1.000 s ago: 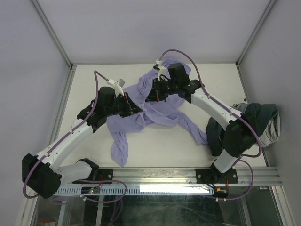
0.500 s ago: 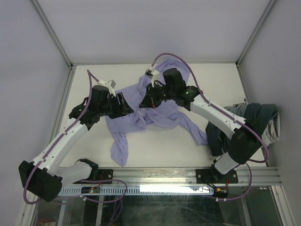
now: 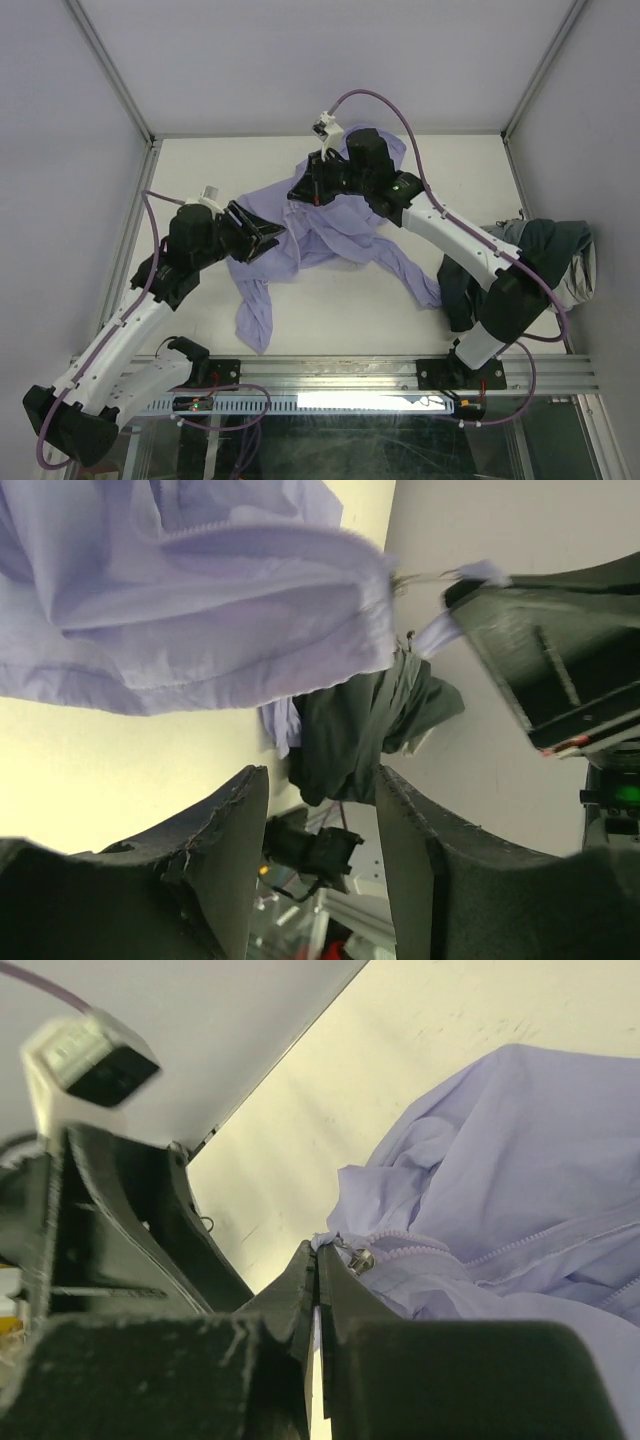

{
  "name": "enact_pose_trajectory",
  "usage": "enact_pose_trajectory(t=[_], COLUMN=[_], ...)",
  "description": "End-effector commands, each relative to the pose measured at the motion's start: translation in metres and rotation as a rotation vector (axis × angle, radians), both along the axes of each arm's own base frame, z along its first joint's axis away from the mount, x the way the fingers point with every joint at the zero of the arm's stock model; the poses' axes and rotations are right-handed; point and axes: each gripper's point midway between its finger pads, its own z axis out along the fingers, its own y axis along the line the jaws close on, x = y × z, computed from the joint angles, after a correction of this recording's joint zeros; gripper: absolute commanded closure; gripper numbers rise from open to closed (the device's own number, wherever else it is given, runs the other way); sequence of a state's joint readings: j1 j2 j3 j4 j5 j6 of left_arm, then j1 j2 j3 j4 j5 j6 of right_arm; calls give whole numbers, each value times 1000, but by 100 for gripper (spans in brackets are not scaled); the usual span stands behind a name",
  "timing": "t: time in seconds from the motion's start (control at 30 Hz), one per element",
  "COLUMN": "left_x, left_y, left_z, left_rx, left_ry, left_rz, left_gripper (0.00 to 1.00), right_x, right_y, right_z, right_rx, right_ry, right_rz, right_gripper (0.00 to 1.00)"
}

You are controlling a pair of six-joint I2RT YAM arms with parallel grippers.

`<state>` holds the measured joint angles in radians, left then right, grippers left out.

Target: Zip up the jacket

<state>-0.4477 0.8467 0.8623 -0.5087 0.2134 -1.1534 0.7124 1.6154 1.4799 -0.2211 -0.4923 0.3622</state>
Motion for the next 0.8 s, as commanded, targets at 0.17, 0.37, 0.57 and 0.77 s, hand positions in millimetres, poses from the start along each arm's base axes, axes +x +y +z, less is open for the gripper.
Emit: enact_pose_trajectory(t=[0.17, 0.37, 0.57, 0.77], left_x=[18, 30, 45, 54], left_y=[-37, -30, -17, -10], left_z=[40, 28, 19, 25], left_rx=[-305, -363, -373, -397], left_ry=[-83, -64, -87, -145], left_rz=[94, 219, 327, 377], left_gripper=[54, 53, 52, 51], right_x=[13, 10, 4, -6], right_y=[5, -1, -4, -7], right_z=[32, 32, 29, 22], right_rx=[71, 72, 69, 61], right_ry=[-49, -41, -14, 17], right_rz=[-61, -82, -79, -67], right_gripper=[100, 100, 100, 100])
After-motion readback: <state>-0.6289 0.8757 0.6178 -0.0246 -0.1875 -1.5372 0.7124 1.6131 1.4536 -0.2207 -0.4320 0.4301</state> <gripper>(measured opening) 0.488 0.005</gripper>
